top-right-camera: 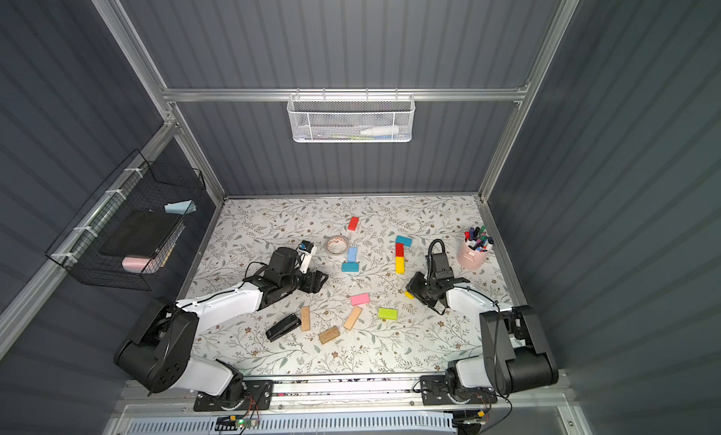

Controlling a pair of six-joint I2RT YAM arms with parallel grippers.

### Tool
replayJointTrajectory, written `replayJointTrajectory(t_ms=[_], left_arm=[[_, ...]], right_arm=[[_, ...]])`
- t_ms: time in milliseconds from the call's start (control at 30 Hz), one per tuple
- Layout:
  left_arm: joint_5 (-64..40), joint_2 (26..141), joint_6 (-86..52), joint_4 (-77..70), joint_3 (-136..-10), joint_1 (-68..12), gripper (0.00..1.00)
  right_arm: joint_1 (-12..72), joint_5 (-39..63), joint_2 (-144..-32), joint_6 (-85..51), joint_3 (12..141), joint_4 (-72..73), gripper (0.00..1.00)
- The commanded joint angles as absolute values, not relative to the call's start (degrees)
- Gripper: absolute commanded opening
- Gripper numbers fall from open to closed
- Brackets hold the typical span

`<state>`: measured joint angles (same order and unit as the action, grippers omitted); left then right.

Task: Assemble the letter c with building blocks
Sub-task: Place the building block at the center of the board.

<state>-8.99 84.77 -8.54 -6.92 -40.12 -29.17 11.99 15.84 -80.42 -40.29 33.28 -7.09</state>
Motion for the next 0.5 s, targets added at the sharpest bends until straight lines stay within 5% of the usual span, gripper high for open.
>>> replayJointTrajectory(t_ms=[0,467], left_arm=[[-8.9,84.1,-7.7,-6.1,-40.9,-29.6,0.77],[-8.8,84.2,-7.7,-6.0,-40.9,-29.6,0.77]], right_arm=[[11.8,18.6,-81.8,-41.9,34.9,-4.6,0.38],[11.9,21.2,-80.8,-43.0,33.0,-2.1,0.45]])
